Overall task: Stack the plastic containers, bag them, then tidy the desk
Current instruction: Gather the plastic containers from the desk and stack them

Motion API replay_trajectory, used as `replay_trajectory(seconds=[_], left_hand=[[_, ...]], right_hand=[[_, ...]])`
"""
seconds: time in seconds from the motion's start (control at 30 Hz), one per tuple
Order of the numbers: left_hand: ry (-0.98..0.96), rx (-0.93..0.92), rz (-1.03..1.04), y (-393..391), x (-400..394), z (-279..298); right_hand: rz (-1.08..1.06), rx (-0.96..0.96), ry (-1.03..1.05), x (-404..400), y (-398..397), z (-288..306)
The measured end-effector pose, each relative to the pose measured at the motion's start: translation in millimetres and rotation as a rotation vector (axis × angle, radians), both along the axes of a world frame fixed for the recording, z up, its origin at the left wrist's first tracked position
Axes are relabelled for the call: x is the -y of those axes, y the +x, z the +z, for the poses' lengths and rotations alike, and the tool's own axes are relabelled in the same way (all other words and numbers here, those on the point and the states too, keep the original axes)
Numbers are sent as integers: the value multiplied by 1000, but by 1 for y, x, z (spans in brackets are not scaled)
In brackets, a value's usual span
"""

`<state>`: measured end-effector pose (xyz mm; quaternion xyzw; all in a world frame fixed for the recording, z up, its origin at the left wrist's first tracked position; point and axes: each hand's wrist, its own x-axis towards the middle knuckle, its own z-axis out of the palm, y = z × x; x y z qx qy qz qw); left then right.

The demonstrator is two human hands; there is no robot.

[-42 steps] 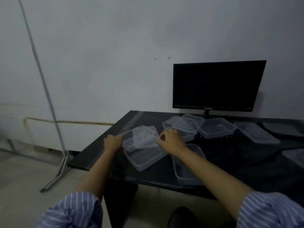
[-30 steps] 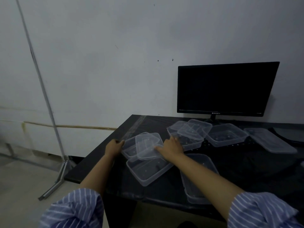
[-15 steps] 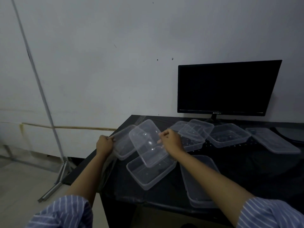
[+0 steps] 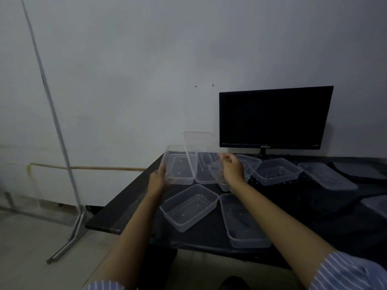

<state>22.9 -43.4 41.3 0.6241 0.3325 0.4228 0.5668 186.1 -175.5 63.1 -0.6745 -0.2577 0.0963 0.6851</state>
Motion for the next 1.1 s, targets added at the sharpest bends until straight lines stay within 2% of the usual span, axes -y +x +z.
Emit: replay_trajectory(seconds=[0.1, 0.27, 0.43, 0.57, 0.7, 0.93, 1.1], left_hand=[[-59, 88, -139, 11, 40, -7], [-120, 158, -175, 43, 92, -24], [-193, 307, -343, 67, 130, -25], [-235, 331, -385, 74, 151, -22], [-360, 431, -399, 83, 164, -25], [-326, 548, -444, 94, 177, -31], [-257, 526, -500, 96, 179, -27]], right_hand=[[-19, -63, 58, 23, 9, 1], [-36, -191, 91, 56, 19, -8], [-95, -223, 124, 81, 27, -20], [-111, -244, 160, 98, 32, -24], [-171, -244, 208, 108, 33, -28], [-203, -260, 282, 114, 30, -28], [-172, -325, 313, 113, 26, -29]])
